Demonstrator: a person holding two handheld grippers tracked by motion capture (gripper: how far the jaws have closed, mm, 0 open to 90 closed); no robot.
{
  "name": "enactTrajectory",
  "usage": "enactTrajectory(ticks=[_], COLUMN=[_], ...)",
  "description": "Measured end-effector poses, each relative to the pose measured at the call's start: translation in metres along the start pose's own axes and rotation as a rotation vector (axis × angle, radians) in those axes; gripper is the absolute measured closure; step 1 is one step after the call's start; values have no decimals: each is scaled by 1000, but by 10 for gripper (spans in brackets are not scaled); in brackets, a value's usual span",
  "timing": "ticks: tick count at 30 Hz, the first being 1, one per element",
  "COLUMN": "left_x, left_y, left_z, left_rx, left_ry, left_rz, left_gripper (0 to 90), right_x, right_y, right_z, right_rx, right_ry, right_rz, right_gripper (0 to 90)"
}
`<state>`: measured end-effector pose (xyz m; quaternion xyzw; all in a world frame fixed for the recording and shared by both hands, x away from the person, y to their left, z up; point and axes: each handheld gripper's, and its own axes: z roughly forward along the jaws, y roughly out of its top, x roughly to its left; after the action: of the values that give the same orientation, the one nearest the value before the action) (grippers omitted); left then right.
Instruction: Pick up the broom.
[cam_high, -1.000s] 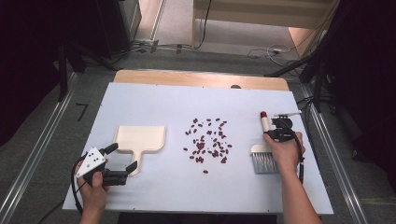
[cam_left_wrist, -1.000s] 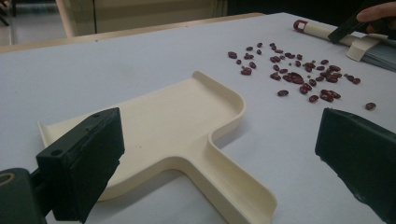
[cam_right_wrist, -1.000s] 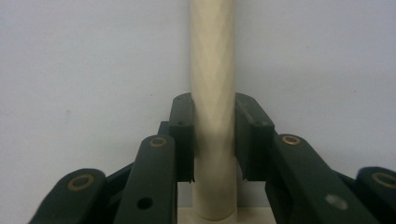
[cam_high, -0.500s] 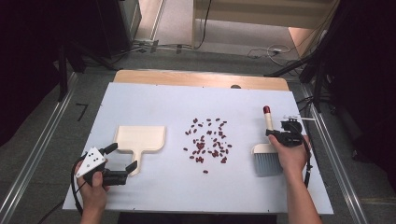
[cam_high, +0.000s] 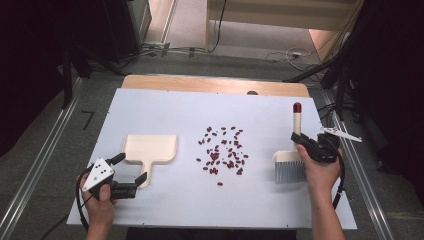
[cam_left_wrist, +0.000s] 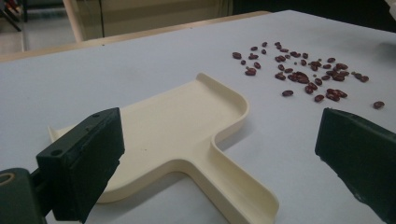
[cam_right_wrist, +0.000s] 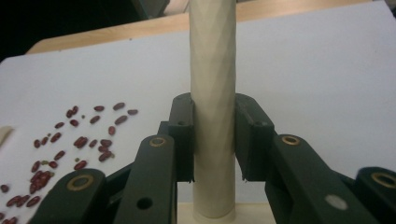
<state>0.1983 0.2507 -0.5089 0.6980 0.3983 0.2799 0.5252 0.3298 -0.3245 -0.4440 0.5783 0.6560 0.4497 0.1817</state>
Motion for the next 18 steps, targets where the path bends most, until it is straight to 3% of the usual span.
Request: enactTrajectory(ticks=[7,12,18], left_x=[-7,-19,-29], left_y=[13,28,48], left_z=[-3,-1,6], left_rx=[-1,-12,-38], left_ry=[15,-8,-57], left_rz=[30,54,53], left_gripper=[13,13,13], right_x=[13,21,35], right_y=[1,1,3], right_z=[-18,-25,-32], right_rx=[-88,-140,-179], right_ry=[27,56,100], right_rz=[-62,-68,-97], right_gripper=[694,694,694])
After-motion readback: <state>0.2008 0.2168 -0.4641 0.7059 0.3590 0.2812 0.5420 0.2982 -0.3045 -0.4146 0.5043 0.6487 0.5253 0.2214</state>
